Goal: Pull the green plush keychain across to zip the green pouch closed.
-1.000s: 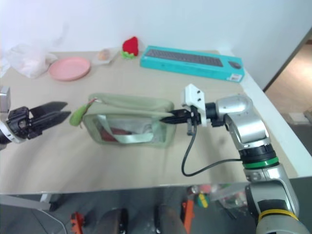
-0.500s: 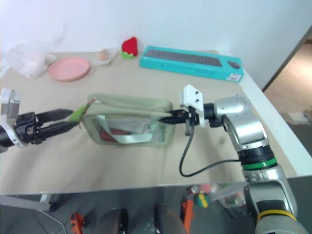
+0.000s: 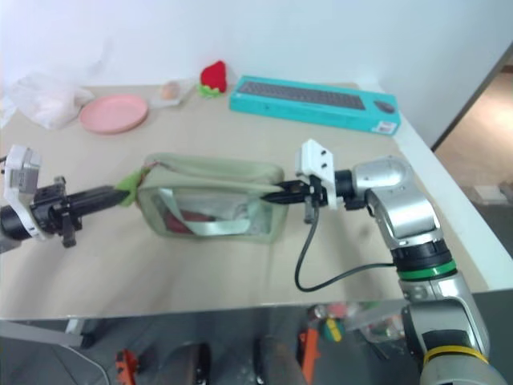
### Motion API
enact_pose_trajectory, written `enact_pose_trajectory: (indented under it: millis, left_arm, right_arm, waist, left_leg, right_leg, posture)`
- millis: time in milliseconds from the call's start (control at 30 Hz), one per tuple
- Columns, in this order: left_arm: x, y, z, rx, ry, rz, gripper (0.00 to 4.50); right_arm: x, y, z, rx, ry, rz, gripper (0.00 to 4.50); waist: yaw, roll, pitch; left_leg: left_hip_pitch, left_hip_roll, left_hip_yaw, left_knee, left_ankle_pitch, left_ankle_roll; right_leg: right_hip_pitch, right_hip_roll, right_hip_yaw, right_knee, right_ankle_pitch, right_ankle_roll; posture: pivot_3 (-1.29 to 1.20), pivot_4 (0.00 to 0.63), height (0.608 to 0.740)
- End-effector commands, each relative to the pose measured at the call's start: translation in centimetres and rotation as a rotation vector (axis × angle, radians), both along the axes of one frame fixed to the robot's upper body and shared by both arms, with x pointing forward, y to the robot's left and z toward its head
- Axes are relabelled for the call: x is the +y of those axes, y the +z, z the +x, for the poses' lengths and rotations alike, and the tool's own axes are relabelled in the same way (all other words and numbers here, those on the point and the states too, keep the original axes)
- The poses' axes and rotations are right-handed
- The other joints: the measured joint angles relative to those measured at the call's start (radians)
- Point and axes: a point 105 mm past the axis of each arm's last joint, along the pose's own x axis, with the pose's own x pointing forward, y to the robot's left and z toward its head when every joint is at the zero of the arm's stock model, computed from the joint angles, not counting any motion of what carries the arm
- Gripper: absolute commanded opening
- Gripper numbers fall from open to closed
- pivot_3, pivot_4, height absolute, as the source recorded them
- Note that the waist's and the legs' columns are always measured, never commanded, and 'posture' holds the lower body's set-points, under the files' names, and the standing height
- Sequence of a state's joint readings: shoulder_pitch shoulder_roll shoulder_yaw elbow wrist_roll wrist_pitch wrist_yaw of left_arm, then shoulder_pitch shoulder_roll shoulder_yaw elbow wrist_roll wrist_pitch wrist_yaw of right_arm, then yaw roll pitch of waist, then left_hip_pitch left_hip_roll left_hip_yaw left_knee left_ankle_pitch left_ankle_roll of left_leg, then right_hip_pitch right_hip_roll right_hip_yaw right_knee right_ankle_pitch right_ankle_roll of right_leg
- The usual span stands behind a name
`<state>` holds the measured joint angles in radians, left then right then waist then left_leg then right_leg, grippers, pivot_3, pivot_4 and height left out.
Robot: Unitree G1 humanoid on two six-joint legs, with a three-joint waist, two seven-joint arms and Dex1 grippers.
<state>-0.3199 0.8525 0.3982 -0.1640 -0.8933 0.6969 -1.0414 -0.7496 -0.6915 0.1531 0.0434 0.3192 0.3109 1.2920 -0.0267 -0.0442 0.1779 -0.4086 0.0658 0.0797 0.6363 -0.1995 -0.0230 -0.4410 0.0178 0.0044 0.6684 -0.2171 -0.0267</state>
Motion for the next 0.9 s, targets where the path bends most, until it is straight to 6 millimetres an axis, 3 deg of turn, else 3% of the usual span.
enact_pose_trajectory:
  millis: [33,133,333,467,633,800,833,900]
  left_arm:
    - [-0.8,4.6,-0.2,-0.146,-0.041,-0.092,0.06]
    - [-3.6,6.4,-0.3,-0.168,-0.155,-0.094,0.06]
    - [-6.7,4.1,0.7,-0.091,-0.224,0.061,0.06]
    - [-7.8,3.6,1.3,-0.097,-0.259,0.099,0.06]
    - [-7.7,3.8,1.5,-0.088,-0.263,0.074,1.67]
    - [-6.5,5.5,1.6,-0.153,-0.209,0.021,3.38]
    - [-6.3,5.8,1.4,-0.157,-0.213,0.006,3.65]
    - [-5.2,6.8,1.0,-0.167,-0.195,-0.037,3.65]
  right_arm:
    - [0.1,0.9,-0.3,-0.037,0.01,0.012,0.0]
    - [0.2,1.0,-0.2,-0.041,0.009,0.014,0.0]
    - [0.3,1.0,-0.3,-0.044,0.006,0.021,0.0]
    - [0.3,1.0,-0.5,-0.043,-0.002,0.025,0.0]
    - [0.2,0.9,-0.8,-0.041,-0.015,0.029,0.0]
    - [0.1,0.8,-0.9,-0.037,-0.023,0.03,0.0]
    - [0.2,0.8,-0.9,-0.037,-0.023,0.03,0.0]
    - [0.2,0.8,-0.9,-0.036,-0.025,0.031,0.0]
  waist:
    - [0.0,0.0,0.0]
    - [0.004,-0.001,0.0]
    - [-0.003,0.001,0.0]
    - [0.0,0.001,0.0]
    - [-0.003,0.001,0.0]
    - [-0.004,0.001,0.0]
    - [-0.004,0.001,0.0]
    - [-0.004,0.001,0.0]
  left_leg:
    - [0.0,0.0,0.0,0.0,0.0,0.0]
    - [-0.001,-0.001,-0.001,0.001,0.0,0.0]
    - [0.0,-0.002,0.001,-0.001,0.0,0.0]
    - [0.0,-0.002,0.0,0.0,0.0,-0.001]
    - [0.0,-0.002,0.0,0.0,0.0,0.0]
    - [0.0,-0.002,0.0,0.0,0.0,0.0]
    - [0.0,-0.002,0.0,0.0,0.0,0.0]
    - [0.0,-0.001,0.0,0.0,0.0,0.0]
  right_leg:
    - [0.0,0.0,0.0,0.0,0.0,0.0]
    - [0.0,0.0,-0.001,0.0,0.0,0.001]
    - [0.0,0.0,0.003,0.0,0.0,0.002]
    - [0.0,0.002,0.002,0.0,0.0,0.002]
    - [0.0,0.002,0.003,0.0,0.0,0.002]
    - [0.0,0.002,0.003,0.0,0.0,0.002]
    - [0.0,0.002,0.003,0.0,0.0,0.002]
    - [0.0,0.002,0.003,0.0,0.0,0.002]
  posture:
    - [0.0,0.15,0.74]
    - [0.0,0.15,0.74]
    - [0.0,0.15,0.74]
    - [0.0,0.15,0.74]
    - [0.0,0.15,0.74]
    - [0.0,0.15,0.74]
    - [0.0,0.15,0.74]
    - [0.0,0.15,0.74]
